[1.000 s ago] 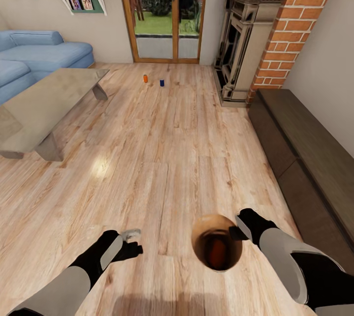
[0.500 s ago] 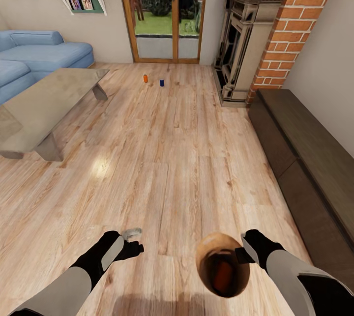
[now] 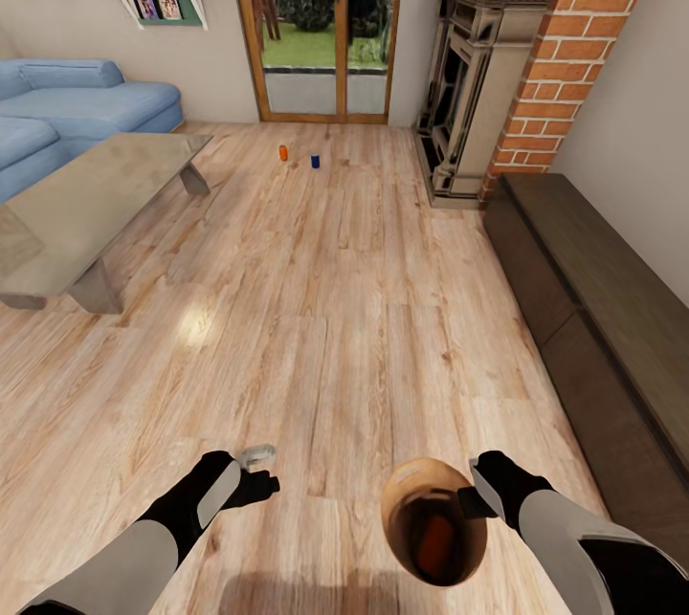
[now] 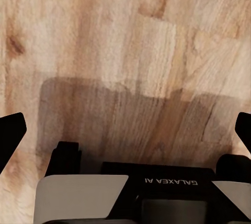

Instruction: Put the three can of soda from the living room inside the tash can in the kitchen.

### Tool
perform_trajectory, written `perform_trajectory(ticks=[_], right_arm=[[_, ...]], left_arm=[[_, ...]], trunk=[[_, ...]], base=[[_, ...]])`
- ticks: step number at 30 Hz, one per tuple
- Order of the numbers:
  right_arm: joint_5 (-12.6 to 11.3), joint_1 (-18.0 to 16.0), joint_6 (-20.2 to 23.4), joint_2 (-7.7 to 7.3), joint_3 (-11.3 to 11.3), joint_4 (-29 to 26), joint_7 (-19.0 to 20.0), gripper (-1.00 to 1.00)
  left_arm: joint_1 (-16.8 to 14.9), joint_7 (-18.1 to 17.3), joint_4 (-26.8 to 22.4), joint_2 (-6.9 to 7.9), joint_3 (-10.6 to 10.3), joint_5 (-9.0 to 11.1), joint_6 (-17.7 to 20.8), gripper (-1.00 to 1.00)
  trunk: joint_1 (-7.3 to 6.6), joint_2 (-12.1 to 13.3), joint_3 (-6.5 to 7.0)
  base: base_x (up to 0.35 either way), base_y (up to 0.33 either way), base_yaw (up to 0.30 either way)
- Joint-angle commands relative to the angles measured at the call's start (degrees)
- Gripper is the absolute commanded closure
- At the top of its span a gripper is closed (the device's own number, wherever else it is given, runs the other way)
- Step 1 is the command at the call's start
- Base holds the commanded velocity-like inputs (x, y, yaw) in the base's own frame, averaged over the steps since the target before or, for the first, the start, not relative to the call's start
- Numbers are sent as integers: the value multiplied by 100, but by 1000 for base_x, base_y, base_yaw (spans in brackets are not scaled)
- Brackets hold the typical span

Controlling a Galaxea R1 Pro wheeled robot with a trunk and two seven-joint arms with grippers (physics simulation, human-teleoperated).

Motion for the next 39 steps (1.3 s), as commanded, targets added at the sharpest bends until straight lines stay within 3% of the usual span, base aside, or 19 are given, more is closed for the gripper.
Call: perform_trajectory(ticks=[1,5,11,23,29,39], right_arm=[[-40,-1,-3,-1,-14,-1,24,100],[-46,0,-22,5,-14,-40,26,100],[-44,12,-417,7,-8,-11,26,100],[-47,295,-589,24,-6,-48,27,100],[-41,366,-905,47,2,-5,26,100],[-40,377,-982,44,4,17,26,100]], left_arm=[[0,2,1,-2,0,-1,1,-100],[0,14,2,0,0,1,8,-100],[0,-11,2,26,12,16,12,-100],[0,-9,110,1,9,6,2,-100],[0,-15,148,0,7,-7,2,-100],[0,-18,158,-6,4,-12,1,-100]], trunk=[[0,0,0],[0,0,0],[0,0,29],[0,0,134],[0,0,190],[0,0,281]], base=[[0,0,0],[0,0,0],[0,0,0],[0,0,0],[0,0,0],[0,0,-4]])
